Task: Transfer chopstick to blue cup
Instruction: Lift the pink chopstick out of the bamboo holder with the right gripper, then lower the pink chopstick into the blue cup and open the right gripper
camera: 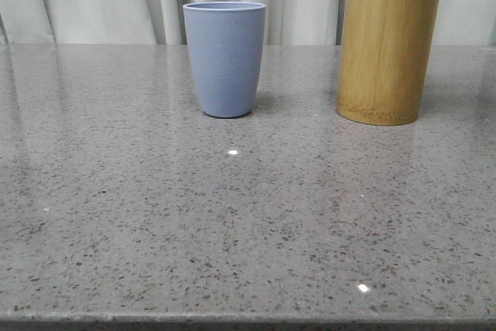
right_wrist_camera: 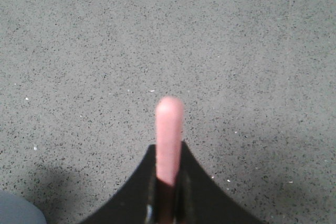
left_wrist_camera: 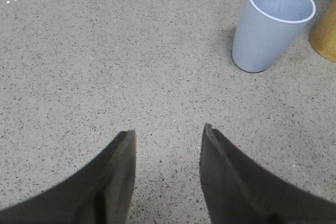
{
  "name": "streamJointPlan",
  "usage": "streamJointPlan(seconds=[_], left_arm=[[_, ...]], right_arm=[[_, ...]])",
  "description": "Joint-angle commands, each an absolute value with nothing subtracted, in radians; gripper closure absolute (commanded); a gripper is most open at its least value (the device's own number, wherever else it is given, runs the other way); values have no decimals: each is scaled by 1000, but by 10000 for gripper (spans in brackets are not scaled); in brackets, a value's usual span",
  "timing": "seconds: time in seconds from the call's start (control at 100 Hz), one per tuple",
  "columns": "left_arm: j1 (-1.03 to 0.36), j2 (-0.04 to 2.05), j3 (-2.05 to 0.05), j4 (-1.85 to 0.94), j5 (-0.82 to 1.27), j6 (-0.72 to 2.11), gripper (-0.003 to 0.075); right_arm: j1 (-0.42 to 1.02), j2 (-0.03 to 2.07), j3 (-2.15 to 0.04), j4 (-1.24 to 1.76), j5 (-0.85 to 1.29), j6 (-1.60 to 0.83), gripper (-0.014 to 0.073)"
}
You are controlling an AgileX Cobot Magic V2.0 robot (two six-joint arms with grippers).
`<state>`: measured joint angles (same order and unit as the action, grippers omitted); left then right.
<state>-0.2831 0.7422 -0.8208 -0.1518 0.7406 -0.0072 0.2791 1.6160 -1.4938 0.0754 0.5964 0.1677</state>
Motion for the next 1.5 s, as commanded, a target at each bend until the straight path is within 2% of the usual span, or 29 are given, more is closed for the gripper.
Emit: streamJointPlan(seconds=[0.0,0.28,0.55,0.89,1.17,1.49], left_arm=[[-281,738,-847,-161,666,-16,425],[-281,738,-847,-161,675,-16,425],[-281,738,-847,-161,675,-16,425],[-281,738,-847,-163,675,-16,425],[-281,738,-847,-165,675,-16,425],[-281,738,-847,-165,662,-16,425]], right_arm=[[279,1572,-1531,79,531,157,620],[279,1558,-1545,79,536,157,634],[282,1465,-1657,79,540,139,634],[391,1431,-1789,91,526,112,634],[522,1524,-1789,129,438,112,630],[533,1642,-1789,150,374,112,631]])
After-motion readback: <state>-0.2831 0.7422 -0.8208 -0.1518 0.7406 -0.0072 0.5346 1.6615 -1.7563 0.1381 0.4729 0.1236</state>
